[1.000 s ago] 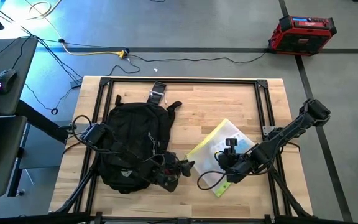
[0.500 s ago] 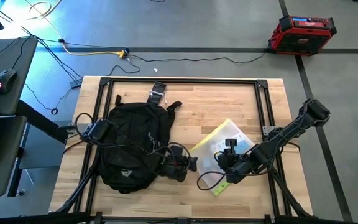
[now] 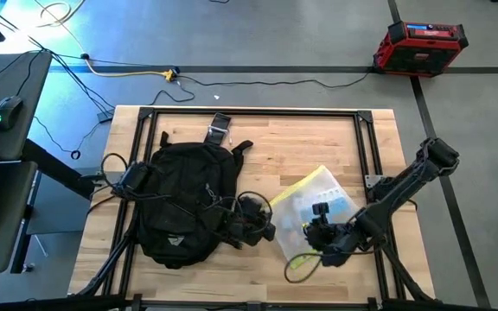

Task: Unpack backpack
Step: Close the green zip bag

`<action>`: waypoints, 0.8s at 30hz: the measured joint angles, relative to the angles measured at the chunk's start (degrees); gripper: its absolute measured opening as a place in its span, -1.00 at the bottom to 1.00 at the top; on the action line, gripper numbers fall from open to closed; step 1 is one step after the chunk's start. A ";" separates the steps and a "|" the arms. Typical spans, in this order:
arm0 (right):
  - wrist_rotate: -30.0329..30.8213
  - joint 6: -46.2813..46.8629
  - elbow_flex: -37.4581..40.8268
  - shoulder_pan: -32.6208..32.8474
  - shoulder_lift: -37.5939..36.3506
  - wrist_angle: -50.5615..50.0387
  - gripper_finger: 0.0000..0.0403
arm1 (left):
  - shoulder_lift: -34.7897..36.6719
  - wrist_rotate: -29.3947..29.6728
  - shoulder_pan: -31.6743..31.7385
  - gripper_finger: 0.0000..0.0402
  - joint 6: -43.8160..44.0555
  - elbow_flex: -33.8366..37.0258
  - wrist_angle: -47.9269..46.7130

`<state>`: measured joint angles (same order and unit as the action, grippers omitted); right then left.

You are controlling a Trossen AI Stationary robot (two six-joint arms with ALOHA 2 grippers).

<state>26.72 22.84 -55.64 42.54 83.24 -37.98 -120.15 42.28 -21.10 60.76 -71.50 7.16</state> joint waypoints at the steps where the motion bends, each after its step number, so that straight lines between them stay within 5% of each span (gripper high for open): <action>1: 0.60 0.81 0.00 0.52 0.00 -0.17 -0.42 | 1.00 -0.26 0.17 -0.95 -1.87 0.00 -0.26; 6: 7.80 4.98 0.00 -0.49 -1.02 -7.14 -0.42 | 6.20 -2.42 0.13 -0.99 -11.32 -0.02 -2.12; 13: 8.45 -2.21 -0.45 -13.35 -11.96 -16.14 -0.42 | 8.71 -2.16 -1.57 -1.00 -13.50 -0.07 -6.22; 19: -6.19 -11.65 -0.46 -33.94 -22.88 -17.56 -0.36 | 8.71 0.84 -2.65 -1.00 -13.53 -0.07 -7.91; 24: -22.38 -15.71 -0.24 -55.17 -24.15 -17.30 -0.11 | 8.76 1.73 -2.98 -1.00 -14.44 -0.11 -7.70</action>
<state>4.34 7.13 -55.87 -12.63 59.09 -55.28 -111.39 44.01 -24.07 46.32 -71.61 -0.55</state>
